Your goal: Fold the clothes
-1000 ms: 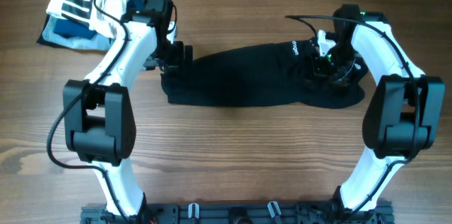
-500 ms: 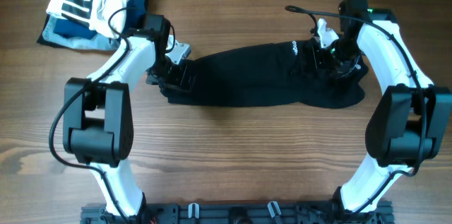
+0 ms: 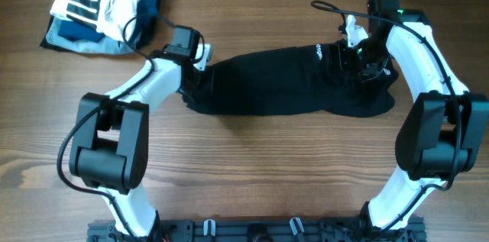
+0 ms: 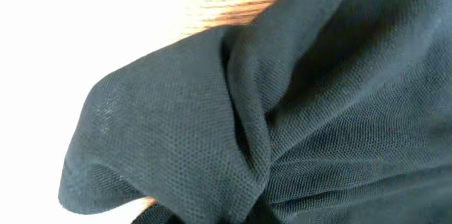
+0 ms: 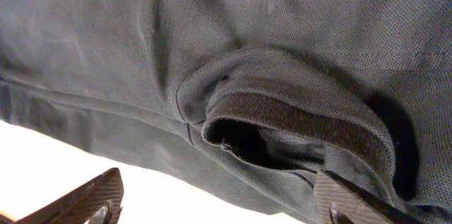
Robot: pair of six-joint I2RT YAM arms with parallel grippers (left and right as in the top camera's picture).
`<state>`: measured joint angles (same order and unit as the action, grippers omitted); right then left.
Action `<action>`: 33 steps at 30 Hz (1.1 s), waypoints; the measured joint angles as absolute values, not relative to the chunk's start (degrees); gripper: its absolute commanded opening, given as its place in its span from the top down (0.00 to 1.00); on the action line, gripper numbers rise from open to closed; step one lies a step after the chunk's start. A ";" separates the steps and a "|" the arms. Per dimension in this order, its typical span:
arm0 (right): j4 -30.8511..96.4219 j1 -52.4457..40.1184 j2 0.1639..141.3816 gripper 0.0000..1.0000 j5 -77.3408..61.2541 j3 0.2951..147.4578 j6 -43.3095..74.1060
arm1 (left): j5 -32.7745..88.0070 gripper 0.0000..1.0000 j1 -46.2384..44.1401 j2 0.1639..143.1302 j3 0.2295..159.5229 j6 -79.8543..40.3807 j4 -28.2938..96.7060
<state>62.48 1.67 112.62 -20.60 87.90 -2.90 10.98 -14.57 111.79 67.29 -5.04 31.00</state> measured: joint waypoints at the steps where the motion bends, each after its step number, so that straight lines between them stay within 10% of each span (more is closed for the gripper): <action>1: 62.50 1.67 112.62 0.23 -20.60 87.90 -2.61 | 10.98 0.96 -14.63 111.79 67.29 -6.46 31.00; 5: 62.83 1.67 112.62 0.40 -20.62 87.90 -1.83 | 13.72 0.96 -12.67 111.68 67.24 -10.22 31.51; 10: 61.78 1.67 112.62 0.96 -20.62 87.90 -1.39 | 15.46 0.96 -4.86 108.79 65.95 -10.57 39.27; 33: 45.15 -1.30 114.28 0.96 -22.92 74.48 6.72 | 13.30 0.96 2.37 95.35 80.66 -4.54 53.17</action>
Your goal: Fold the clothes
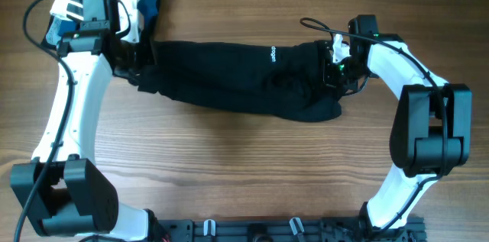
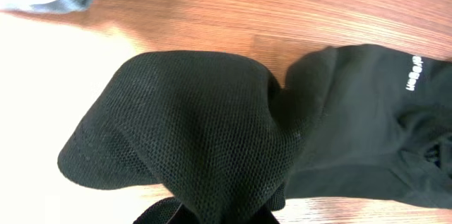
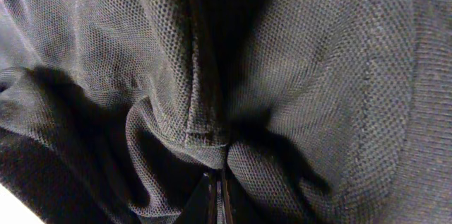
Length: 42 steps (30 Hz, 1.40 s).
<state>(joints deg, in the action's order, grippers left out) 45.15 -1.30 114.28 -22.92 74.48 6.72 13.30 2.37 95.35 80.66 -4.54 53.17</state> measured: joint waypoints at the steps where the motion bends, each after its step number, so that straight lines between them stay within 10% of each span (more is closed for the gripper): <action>1: 45.08 -1.30 114.28 0.96 -22.92 74.48 6.94 | 13.19 0.96 0.43 95.35 80.75 -4.54 53.19; 15: 45.08 -1.30 114.28 0.96 -22.92 74.48 7.33 | 12.95 0.95 -23.03 108.05 81.10 -7.22 35.00; 17: 45.08 -1.30 114.28 0.96 -22.92 74.48 7.33 | 13.04 0.80 -25.80 108.77 81.03 -7.99 31.99; 18: 45.08 -1.30 114.28 0.96 -22.92 74.48 7.33 | 13.13 0.54 -26.63 108.81 80.95 -8.12 30.33; 19: 45.06 -1.30 114.28 0.96 -22.92 74.48 7.33 | 13.19 0.08 -27.79 108.84 80.95 -8.16 27.97; 20: 45.08 -1.30 114.28 0.96 -22.92 74.48 7.33 | 13.23 0.00 -28.71 108.84 81.01 -8.60 25.69; 29: 46.92 -0.84 114.21 0.94 -23.92 75.33 7.27 | 13.41 0.00 -30.46 108.81 81.14 -9.34 24.38; 37: 51.03 4.99 105.16 0.25 -23.07 82.76 5.52 | 13.32 0.00 -21.74 106.41 81.14 -9.34 31.44; 42: 53.12 7.97 104.40 0.02 -21.34 82.26 3.62 | 12.12 0.00 -14.37 104.62 81.34 -9.34 38.70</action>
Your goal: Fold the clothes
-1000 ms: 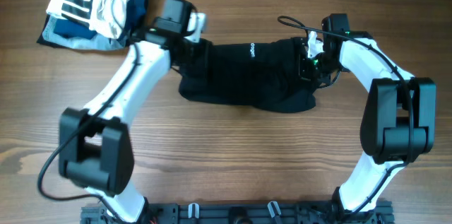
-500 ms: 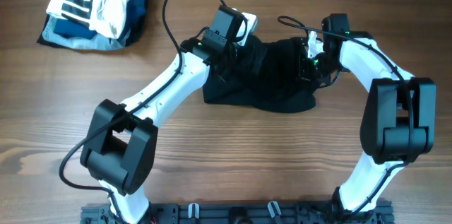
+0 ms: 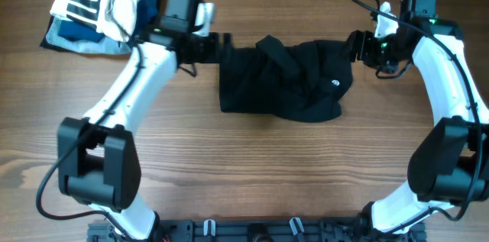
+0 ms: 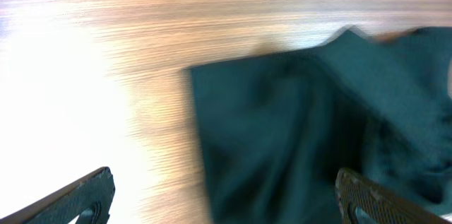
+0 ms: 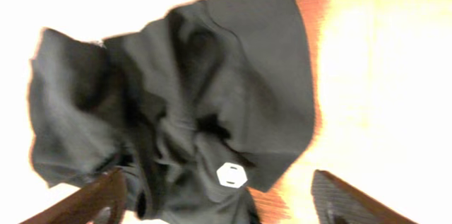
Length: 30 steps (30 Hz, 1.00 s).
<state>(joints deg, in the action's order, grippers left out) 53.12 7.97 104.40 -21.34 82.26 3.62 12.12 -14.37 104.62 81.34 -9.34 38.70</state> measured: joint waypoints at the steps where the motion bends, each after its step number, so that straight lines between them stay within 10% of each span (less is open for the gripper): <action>1: 53.15 8.05 104.97 0.01 -21.15 81.41 3.29 | 11.53 0.00 -12.88 104.62 81.32 -9.34 40.29; 18: 44.36 8.08 115.46 0.08 -21.87 76.51 3.18 | 6.85 0.00 -4.43 104.62 81.30 -9.34 46.33; 22: 43.99 8.10 116.99 0.37 -24.84 77.56 3.53 | 6.85 0.00 -4.43 104.62 81.30 -9.34 46.30; 25: 43.86 8.21 118.19 0.87 -27.68 77.73 3.40 | 6.85 0.00 -4.43 104.62 81.30 -9.34 46.30; 30: 44.40 9.21 119.92 0.96 -29.56 77.08 3.31 | 6.83 0.00 -4.43 104.62 81.30 -9.34 46.33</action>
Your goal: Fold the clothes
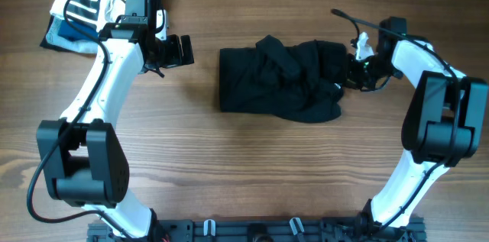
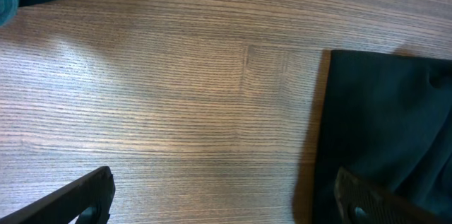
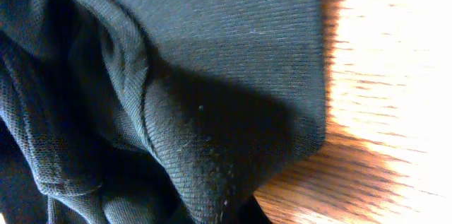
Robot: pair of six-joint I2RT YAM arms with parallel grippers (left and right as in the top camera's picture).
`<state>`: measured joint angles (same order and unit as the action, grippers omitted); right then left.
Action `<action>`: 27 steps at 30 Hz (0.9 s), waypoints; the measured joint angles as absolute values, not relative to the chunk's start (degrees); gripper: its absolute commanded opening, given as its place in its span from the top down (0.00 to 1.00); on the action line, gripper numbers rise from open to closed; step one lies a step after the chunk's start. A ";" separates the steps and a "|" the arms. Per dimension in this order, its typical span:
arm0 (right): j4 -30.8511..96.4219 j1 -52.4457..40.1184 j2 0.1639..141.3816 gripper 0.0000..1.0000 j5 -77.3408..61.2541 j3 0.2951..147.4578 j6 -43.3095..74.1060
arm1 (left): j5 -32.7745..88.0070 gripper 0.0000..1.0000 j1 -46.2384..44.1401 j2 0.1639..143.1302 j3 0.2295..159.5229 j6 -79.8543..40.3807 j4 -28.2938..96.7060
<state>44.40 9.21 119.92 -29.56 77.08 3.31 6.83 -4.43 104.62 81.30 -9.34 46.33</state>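
Observation:
A black garment [image 1: 279,78] lies bunched in a rough block at the table's middle. Off its left edge my left gripper [image 1: 177,50] stands open over bare wood. In the left wrist view the left gripper [image 2: 222,203] has nothing between its fingers, and the garment's straight left edge [image 2: 381,125] lies at the right. My right gripper [image 1: 348,74] is at the garment's right edge. In the right wrist view, black cloth [image 3: 176,97] fills the frame and hides the fingertips; a fold gathers at the bottom centre, so the gripper looks shut on the cloth.
A pile of other clothes [image 1: 99,1], striped, white and blue, sits at the far left corner behind my left arm. Bare wooden table [image 1: 252,166] lies in front of the garment.
My left gripper has moved left, away from the garment's left edge, still open. My right gripper was open just off the garment's right side; it is now down at that edge, shut on cloth.
The garment first lay stretched across the table, my left gripper shut on its left end and the right open over the collar. Then both held it, drawn out towards the left. Later it lay bunched mid-table with both grippers open. Now the right grips its right edge.

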 measured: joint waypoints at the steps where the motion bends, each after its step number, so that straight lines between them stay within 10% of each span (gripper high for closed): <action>1: 44.45 9.87 119.92 0.96 -29.67 77.06 3.25 | 6.85 0.00 -4.43 104.62 81.30 -9.34 46.35; 14: 60.10 23.22 114.04 0.96 -31.07 87.74 -5.26 | 6.85 0.00 -4.43 104.62 81.30 -9.34 46.33; 27: 62.98 -2.20 103.61 0.93 -25.87 95.02 -4.54 | 6.68 0.00 -4.43 104.62 81.30 -9.34 45.67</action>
<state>62.98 -2.20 103.61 -25.87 95.02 -4.54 6.68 -4.43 104.62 81.30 -9.34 45.67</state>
